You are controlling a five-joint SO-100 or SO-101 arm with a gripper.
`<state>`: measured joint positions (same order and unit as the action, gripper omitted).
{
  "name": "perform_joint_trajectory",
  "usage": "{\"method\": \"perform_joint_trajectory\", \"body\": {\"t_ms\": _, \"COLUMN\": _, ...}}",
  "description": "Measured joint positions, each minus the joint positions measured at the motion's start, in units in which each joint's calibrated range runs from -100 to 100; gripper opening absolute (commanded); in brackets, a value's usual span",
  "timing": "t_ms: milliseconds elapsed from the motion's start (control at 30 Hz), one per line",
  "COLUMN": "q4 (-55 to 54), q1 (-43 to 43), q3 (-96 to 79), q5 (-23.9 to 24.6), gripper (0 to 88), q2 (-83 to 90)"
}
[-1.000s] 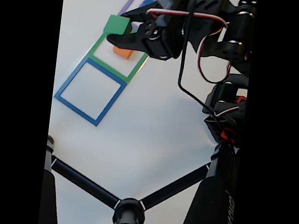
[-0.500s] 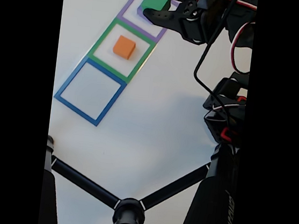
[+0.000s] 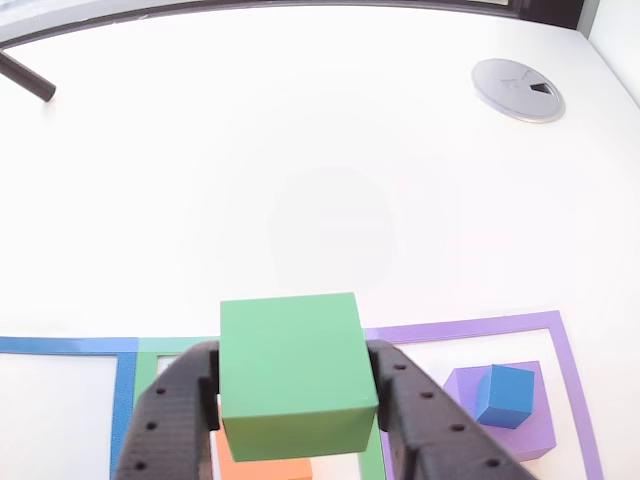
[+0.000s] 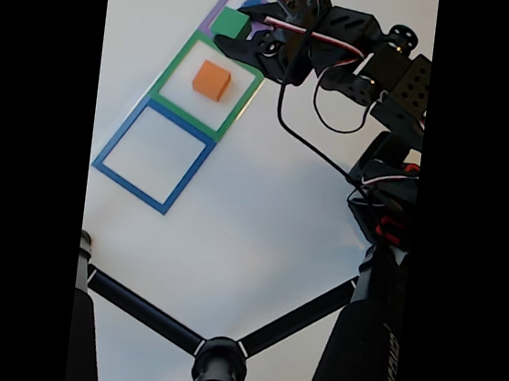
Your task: Tower of hanoi
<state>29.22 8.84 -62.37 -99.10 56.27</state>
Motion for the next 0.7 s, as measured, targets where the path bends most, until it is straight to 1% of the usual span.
{"method": "perform_joint_trajectory", "body": {"t_ms": 133, "q4": -18.1, "q1": -0.1, "q3": -10.2, "q5": -0.5, "gripper": 9.9, "q2": -6.5}}
{"method": "perform_joint_trajectory", "body": {"t_ms": 400, "q4": -48.0, "q1": -1.8, "q3": -14.8, "q5": -0.5, "gripper": 9.8, "q2": -29.0}}
{"method": "perform_joint_trajectory", "body": {"t_ms": 567, "q4": -63.0, "q1": -2.5, "q3": -15.8, "q5": -0.5, "gripper": 9.7, "q2": -41.5}}
{"method": "perform_joint_trajectory", "body": {"t_ms": 700, "q4": -70.3, "q1": -3.4, "q3": -16.9, "q5": -0.5, "gripper": 9.6, "q2": -48.0}}
